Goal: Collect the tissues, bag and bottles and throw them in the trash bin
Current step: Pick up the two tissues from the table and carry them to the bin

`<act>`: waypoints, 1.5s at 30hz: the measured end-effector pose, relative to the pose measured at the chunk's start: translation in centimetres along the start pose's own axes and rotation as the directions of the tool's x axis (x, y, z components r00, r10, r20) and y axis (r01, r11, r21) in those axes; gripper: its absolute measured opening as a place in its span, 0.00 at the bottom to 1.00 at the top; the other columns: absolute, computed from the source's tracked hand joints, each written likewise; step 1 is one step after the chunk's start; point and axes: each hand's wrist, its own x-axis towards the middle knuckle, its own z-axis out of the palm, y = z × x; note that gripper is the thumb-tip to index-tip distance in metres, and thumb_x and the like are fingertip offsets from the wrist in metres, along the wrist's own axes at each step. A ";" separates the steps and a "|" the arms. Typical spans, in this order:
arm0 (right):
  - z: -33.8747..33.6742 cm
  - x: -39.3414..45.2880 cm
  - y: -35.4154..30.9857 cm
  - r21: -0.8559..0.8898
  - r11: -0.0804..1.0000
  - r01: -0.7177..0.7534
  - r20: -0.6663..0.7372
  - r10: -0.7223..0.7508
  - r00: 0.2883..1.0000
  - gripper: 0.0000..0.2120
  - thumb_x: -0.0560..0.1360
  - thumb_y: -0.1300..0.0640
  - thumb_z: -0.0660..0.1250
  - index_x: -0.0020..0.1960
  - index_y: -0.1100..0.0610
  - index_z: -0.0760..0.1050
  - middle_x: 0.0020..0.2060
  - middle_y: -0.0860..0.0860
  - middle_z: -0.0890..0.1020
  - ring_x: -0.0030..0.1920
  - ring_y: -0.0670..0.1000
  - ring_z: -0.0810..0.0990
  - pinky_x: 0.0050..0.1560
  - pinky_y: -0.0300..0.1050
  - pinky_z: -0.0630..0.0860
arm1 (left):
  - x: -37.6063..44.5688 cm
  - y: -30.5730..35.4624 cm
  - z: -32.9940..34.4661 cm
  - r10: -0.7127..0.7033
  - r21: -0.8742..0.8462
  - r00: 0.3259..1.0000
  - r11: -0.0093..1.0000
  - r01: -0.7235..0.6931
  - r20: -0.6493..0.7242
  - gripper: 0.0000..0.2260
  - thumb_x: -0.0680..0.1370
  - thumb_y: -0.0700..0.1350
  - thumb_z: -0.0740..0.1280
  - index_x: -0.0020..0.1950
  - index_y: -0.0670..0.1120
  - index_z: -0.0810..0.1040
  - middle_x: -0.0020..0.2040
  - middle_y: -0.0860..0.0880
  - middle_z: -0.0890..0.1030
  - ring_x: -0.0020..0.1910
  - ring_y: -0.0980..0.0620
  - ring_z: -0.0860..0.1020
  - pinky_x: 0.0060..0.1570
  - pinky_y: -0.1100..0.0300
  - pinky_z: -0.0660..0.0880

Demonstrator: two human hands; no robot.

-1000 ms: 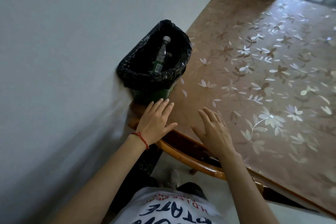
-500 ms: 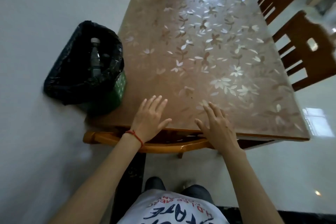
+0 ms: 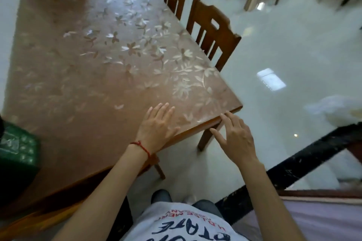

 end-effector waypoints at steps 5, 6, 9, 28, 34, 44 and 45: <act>-1.2 -3.3 5.2 -0.006 0.977 -0.215 -0.050 0.215 0.975 0.25 0.75 0.48 0.65 0.65 0.63 0.70 0.63 0.61 0.74 0.65 0.61 0.71 0.61 0.56 0.70 | 4.4 6.2 0.6 0.202 -0.019 0.978 0.979 -0.202 0.049 0.29 0.77 0.60 0.54 0.74 0.47 0.56 0.75 0.46 0.59 0.75 0.47 0.55 0.74 0.49 0.51; -1.4 -4.1 6.1 -0.006 0.965 -0.261 -0.056 0.260 0.964 0.25 0.75 0.48 0.65 0.65 0.63 0.70 0.63 0.61 0.74 0.65 0.61 0.71 0.61 0.56 0.70 | 5.2 7.4 0.7 0.252 -0.020 0.966 0.968 -0.251 0.062 0.29 0.77 0.59 0.54 0.73 0.47 0.56 0.75 0.45 0.59 0.74 0.47 0.55 0.74 0.49 0.52; -1.8 -6.6 8.2 -0.001 0.920 -0.393 -0.091 0.391 0.916 0.24 0.74 0.49 0.67 0.63 0.63 0.71 0.61 0.62 0.76 0.63 0.61 0.73 0.59 0.57 0.72 | 7.1 10.8 1.3 0.375 -0.042 0.923 0.927 -0.373 0.090 0.29 0.77 0.59 0.56 0.73 0.47 0.57 0.75 0.45 0.60 0.74 0.47 0.56 0.74 0.49 0.52; -2.4 -10.5 15.3 0.048 0.622 -0.782 -0.166 0.777 0.607 0.28 0.75 0.45 0.62 0.68 0.61 0.66 0.68 0.59 0.70 0.69 0.57 0.66 0.66 0.53 0.66 | 16.6 21.3 5.2 0.700 -0.121 0.702 0.714 -0.690 0.129 0.29 0.76 0.60 0.57 0.72 0.45 0.60 0.72 0.42 0.65 0.72 0.42 0.60 0.71 0.46 0.57; -4.3 -9.0 22.1 0.069 0.627 -0.776 -0.194 0.771 0.606 0.27 0.75 0.46 0.64 0.67 0.62 0.68 0.66 0.60 0.72 0.68 0.58 0.68 0.65 0.54 0.67 | 20.2 27.5 6.5 0.695 -0.145 0.708 0.719 -0.680 0.122 0.28 0.76 0.58 0.60 0.71 0.44 0.62 0.71 0.41 0.66 0.72 0.41 0.62 0.70 0.46 0.58; -8.6 -3.8 34.2 0.039 0.707 -0.706 -0.161 0.701 0.694 0.27 0.76 0.45 0.61 0.69 0.59 0.65 0.68 0.57 0.70 0.70 0.56 0.65 0.67 0.51 0.64 | 27.6 37.1 6.6 0.632 -0.157 0.772 0.771 -0.618 0.066 0.28 0.75 0.57 0.61 0.70 0.42 0.65 0.70 0.39 0.68 0.71 0.40 0.64 0.69 0.44 0.60; -8.9 -3.1 35.2 0.042 0.710 -0.703 -0.159 0.699 0.697 0.27 0.76 0.45 0.61 0.69 0.59 0.65 0.68 0.57 0.70 0.70 0.55 0.65 0.67 0.51 0.64 | 28.5 37.8 6.7 0.628 -0.158 0.776 0.774 -0.613 0.066 0.28 0.75 0.56 0.61 0.70 0.42 0.65 0.70 0.39 0.68 0.70 0.39 0.64 0.69 0.44 0.60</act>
